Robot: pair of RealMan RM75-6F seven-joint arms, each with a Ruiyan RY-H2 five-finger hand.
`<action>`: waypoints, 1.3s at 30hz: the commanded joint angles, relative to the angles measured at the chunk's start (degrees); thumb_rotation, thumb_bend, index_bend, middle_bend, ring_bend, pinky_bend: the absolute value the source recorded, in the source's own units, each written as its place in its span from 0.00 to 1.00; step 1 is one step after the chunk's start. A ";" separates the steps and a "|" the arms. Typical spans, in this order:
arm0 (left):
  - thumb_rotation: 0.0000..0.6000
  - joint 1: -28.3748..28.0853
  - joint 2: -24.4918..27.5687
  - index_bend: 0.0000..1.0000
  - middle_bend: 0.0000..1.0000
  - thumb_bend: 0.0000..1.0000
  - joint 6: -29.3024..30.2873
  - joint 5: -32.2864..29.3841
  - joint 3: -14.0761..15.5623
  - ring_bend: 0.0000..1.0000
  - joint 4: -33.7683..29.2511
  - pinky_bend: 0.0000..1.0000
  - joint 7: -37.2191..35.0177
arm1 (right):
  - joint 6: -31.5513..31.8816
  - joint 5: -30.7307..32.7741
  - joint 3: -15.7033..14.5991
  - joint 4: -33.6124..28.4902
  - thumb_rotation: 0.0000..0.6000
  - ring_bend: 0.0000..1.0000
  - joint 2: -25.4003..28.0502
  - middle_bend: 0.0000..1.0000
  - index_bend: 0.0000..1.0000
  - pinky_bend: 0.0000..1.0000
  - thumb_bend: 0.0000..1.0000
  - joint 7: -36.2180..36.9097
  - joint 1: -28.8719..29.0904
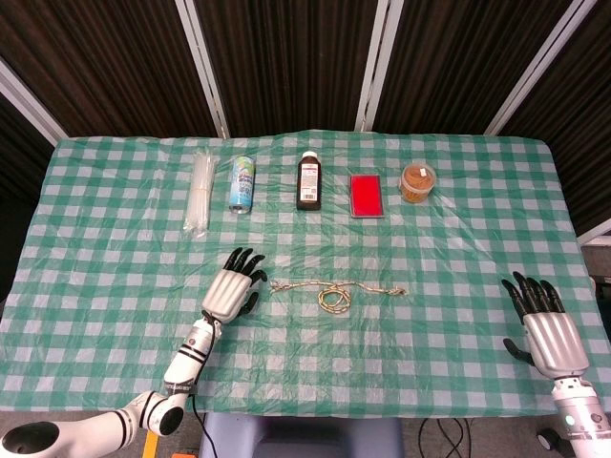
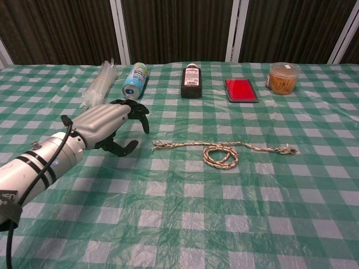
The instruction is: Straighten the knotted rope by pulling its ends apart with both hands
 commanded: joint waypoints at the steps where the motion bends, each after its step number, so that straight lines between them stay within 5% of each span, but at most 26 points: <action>1: 1.00 -1.09 -1.47 0.42 0.14 0.47 0.60 0.14 -0.06 0.00 1.70 0.02 -0.43 | -0.03 0.11 0.01 -0.04 1.00 0.00 0.15 0.00 0.00 0.00 0.31 0.23 -0.04; 23: 1.00 -5.78 -10.62 0.42 0.17 0.42 1.10 -1.09 0.27 0.00 15.27 0.03 -3.18 | -0.46 0.40 -0.03 -0.17 1.00 0.00 0.93 0.00 0.00 0.00 0.31 1.49 0.01; 39: 1.00 -7.37 -13.22 0.47 0.17 0.41 0.69 -2.15 0.25 0.00 18.28 0.03 -2.57 | -0.66 0.69 0.09 -0.45 1.00 0.00 1.54 0.00 0.00 0.00 0.31 2.45 0.05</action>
